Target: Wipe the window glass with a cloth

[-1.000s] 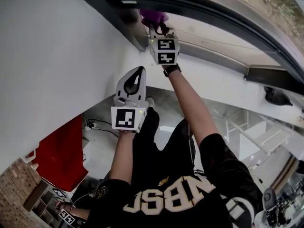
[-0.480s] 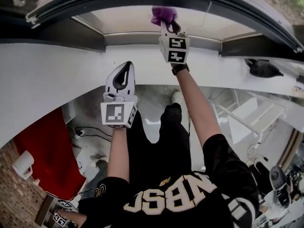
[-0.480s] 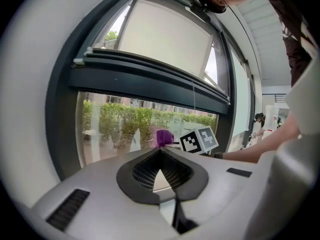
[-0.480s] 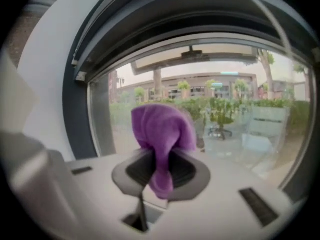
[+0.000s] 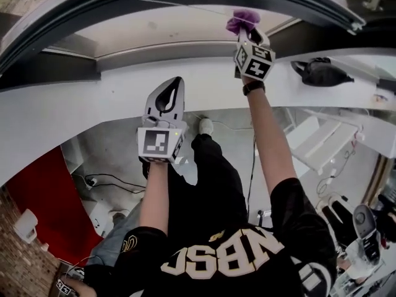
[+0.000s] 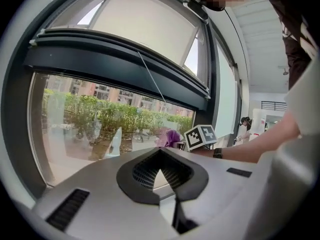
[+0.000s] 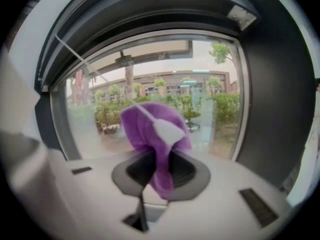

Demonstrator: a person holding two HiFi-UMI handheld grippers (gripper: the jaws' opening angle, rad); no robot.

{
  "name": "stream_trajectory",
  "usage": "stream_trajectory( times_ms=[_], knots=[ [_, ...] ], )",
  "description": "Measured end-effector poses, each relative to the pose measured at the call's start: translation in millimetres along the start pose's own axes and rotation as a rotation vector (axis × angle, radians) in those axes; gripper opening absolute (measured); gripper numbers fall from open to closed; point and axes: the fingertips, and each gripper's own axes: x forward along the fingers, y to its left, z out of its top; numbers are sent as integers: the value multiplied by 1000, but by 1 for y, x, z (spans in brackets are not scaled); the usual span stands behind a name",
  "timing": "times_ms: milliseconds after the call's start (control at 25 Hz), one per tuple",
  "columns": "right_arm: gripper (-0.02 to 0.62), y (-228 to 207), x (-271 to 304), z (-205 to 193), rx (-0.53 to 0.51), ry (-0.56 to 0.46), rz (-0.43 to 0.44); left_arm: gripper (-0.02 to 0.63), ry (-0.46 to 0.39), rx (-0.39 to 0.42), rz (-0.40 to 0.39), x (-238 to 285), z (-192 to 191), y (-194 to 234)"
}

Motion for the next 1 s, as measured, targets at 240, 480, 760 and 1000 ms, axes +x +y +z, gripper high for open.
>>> stream_trajectory(
  times_ms=[240, 480, 760, 1000],
  knots=[
    [72, -86, -7, 0, 62, 8, -152, 18, -4, -13, -37, 34, -2, -39],
    [72, -56, -12, -9, 92, 34, -110, 18, 1, -20, -32, 19, -3, -26],
    [72, 156, -15, -48, -141, 89, 207, 18, 5, -6, 79, -38, 0, 93],
    [73, 362, -9, -59, -141, 73, 415, 18, 44, 5, 160, -113, -3, 201]
  ],
)
